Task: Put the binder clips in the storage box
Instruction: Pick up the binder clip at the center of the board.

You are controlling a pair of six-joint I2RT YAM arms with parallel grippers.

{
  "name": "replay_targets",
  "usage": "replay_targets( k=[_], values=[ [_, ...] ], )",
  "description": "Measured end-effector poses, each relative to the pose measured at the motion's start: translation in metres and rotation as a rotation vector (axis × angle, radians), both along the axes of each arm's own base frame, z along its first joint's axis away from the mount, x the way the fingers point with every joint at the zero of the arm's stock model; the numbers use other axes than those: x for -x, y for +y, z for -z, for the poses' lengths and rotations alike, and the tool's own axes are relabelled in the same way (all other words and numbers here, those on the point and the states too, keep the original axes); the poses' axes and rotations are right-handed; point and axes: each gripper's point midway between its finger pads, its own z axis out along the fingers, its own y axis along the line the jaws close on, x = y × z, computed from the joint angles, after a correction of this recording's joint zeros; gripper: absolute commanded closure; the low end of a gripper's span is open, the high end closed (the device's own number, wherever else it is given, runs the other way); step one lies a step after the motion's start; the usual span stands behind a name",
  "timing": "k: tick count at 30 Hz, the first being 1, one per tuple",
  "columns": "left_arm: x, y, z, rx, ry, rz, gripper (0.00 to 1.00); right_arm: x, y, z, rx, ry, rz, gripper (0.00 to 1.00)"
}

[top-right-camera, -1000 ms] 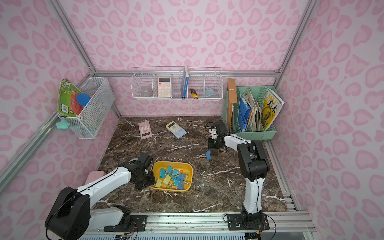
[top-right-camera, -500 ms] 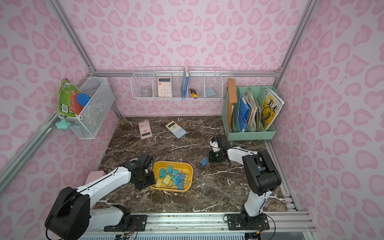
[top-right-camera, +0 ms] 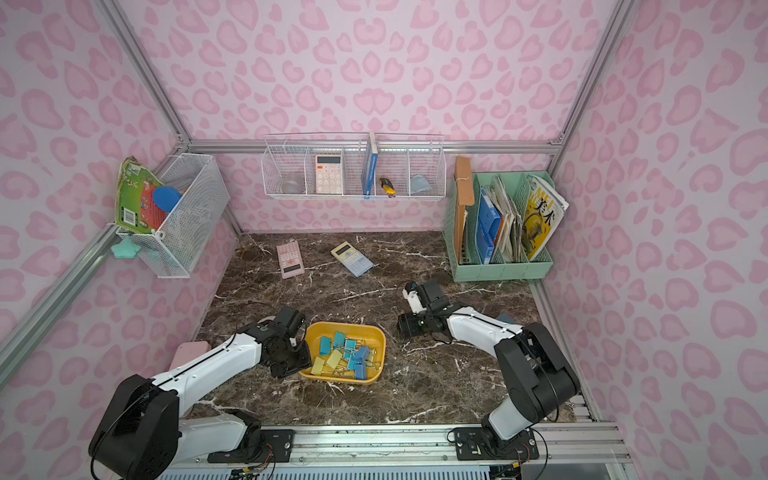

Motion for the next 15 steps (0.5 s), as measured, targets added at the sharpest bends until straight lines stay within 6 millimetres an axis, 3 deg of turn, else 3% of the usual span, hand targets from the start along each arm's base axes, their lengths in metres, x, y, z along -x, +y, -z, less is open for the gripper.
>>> replay_targets(
  k=[15],
  values=[
    [-0.001,-0.003,0.0,0.017,-0.005,0.003,0.47,-0.007,-0.008,0.03,0.194,-0.055,-0.003,0.21]
  ],
)
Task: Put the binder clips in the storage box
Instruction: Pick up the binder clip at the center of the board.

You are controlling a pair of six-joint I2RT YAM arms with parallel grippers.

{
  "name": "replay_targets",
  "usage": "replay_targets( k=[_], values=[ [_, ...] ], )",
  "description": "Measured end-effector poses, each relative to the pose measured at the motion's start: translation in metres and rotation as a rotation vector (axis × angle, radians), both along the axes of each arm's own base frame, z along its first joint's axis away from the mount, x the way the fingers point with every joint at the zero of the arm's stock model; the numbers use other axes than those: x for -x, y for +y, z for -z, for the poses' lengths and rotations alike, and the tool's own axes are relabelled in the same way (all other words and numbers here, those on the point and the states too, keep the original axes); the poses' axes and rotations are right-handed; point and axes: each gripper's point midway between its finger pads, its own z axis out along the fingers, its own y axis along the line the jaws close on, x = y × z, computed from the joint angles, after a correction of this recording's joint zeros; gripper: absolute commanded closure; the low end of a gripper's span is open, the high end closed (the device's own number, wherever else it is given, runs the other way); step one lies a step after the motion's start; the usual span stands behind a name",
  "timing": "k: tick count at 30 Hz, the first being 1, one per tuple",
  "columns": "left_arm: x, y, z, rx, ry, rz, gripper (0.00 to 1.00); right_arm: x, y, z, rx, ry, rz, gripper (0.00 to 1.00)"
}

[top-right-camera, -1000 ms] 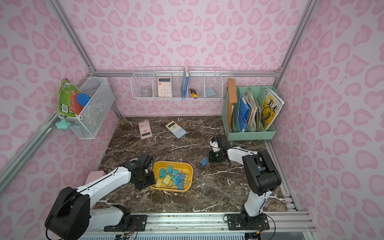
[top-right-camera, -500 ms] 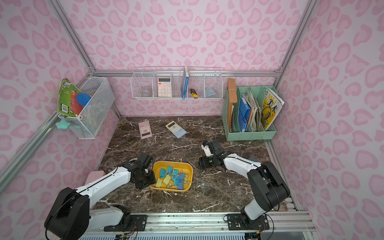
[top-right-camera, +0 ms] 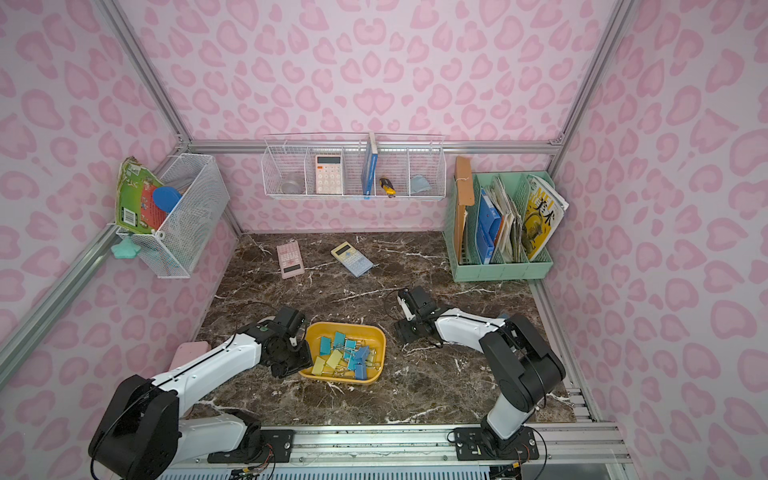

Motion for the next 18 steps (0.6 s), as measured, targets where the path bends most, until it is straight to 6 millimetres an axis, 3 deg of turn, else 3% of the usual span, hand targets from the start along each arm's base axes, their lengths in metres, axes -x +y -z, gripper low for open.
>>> replay_targets(
  k=[6,15,18],
  values=[
    [0.0,-0.001,0.0,0.004,0.001,0.001,0.47,-0.013,0.005,0.002,0.01,-0.029,0.0,0.26],
    [0.0,-0.001,0.0,0.003,0.001,0.001,0.47,-0.019,0.009,0.002,-0.007,-0.04,0.01,0.53],
    [0.0,-0.001,0.0,0.004,0.002,0.002,0.48,-0.015,0.008,0.0,-0.016,-0.027,0.024,0.55]
  ],
)
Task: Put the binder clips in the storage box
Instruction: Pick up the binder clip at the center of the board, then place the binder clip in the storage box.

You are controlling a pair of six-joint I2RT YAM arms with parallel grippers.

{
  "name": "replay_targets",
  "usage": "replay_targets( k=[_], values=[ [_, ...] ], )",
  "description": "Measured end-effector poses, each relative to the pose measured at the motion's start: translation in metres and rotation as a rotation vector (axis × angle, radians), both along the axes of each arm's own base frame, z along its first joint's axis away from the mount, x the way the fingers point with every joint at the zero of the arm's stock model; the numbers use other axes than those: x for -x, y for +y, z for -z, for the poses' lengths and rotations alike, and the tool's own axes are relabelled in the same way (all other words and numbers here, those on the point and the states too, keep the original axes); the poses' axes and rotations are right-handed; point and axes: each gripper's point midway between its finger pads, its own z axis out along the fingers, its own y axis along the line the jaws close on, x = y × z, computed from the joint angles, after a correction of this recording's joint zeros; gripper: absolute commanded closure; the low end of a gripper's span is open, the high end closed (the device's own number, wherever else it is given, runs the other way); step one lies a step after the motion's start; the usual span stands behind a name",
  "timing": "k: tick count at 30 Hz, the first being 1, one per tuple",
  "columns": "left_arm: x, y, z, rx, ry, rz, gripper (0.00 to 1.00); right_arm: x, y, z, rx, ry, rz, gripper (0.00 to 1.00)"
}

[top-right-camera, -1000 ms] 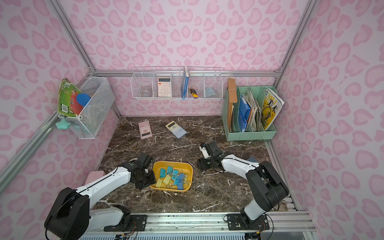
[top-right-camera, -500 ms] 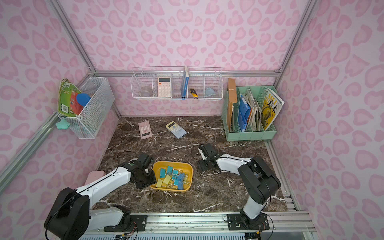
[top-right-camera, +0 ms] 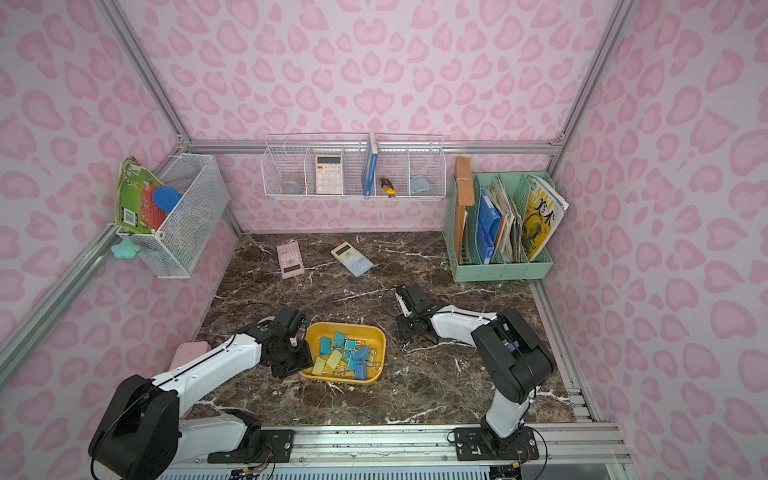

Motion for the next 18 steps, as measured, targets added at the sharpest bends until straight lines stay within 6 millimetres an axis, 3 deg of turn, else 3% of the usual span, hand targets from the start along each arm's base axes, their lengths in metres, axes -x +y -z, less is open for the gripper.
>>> replay_targets(
  k=[4,10,14,18],
  values=[
    [0.0,-0.003,-0.001,0.014,-0.001,0.006,0.47,0.005,-0.004,-0.01,0.0,0.006,0.013,0.56],
    [-0.005,-0.012,-0.019,0.073,-0.075,0.022,0.44,-0.005,0.003,-0.065,-0.043,-0.089,0.011,0.56],
    [-0.012,-0.016,-0.039,0.105,-0.132,0.025,0.43,0.008,0.033,-0.101,-0.101,-0.146,-0.12,0.56],
    [-0.021,-0.016,-0.071,0.121,-0.219,0.012,0.41,0.039,0.076,-0.111,-0.135,-0.146,-0.329,0.57]
  ],
)
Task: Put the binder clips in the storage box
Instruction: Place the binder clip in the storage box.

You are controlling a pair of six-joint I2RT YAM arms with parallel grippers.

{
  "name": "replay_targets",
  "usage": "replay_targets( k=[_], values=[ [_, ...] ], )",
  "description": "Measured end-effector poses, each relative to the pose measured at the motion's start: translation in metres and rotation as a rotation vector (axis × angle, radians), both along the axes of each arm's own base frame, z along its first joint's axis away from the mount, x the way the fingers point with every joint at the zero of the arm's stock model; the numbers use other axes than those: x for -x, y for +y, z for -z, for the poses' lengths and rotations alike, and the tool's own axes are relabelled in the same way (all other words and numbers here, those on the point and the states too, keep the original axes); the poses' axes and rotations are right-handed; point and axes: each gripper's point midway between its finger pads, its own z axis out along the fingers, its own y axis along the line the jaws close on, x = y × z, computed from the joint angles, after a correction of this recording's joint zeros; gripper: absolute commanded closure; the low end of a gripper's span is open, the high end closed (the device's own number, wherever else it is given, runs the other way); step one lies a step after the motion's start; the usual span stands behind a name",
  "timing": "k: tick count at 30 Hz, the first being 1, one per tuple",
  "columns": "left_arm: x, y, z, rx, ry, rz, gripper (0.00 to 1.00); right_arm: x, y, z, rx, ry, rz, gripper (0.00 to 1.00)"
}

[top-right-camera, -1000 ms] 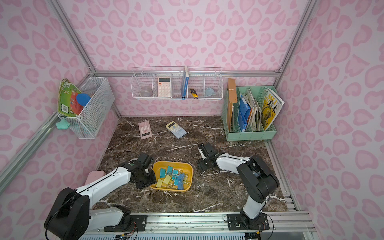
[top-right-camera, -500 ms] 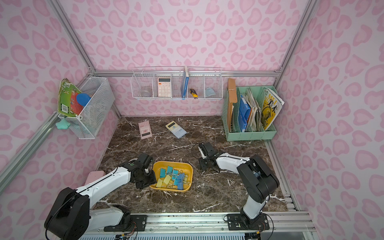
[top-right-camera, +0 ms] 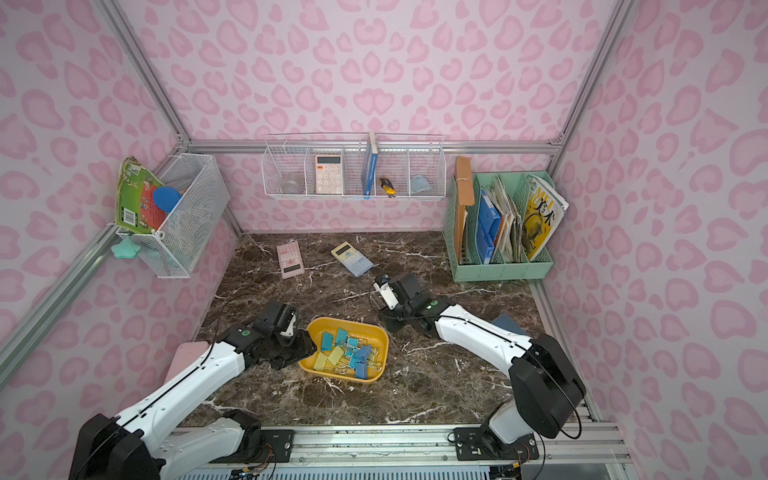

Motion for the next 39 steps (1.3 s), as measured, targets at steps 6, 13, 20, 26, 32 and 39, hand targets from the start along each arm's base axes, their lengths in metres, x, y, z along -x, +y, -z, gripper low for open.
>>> replay_targets(
  k=[6,13,20,26,32,39],
  values=[
    [-0.004,0.009,-0.025,-0.02,-0.057,-0.045,0.4,0.048,0.057,0.017,-0.006,0.059,-0.267,0.57],
    [0.011,0.021,-0.011,-0.061,-0.012,-0.07,0.4,0.065,0.086,0.034,-0.043,0.12,-0.375,0.56],
    [0.009,0.038,-0.01,-0.117,-0.05,-0.131,0.4,0.079,0.117,0.046,-0.084,0.176,-0.451,0.34],
    [0.008,0.042,-0.009,-0.133,-0.061,-0.141,0.4,0.089,0.108,0.063,-0.068,0.229,-0.438,0.27],
    [0.006,0.041,-0.013,-0.122,-0.084,-0.143,0.4,0.102,0.08,0.025,-0.124,0.192,-0.392,0.31],
    [0.002,0.034,-0.005,-0.108,-0.05,-0.123,0.41,0.082,0.04,0.032,-0.092,0.212,-0.207,0.42]
  ],
)
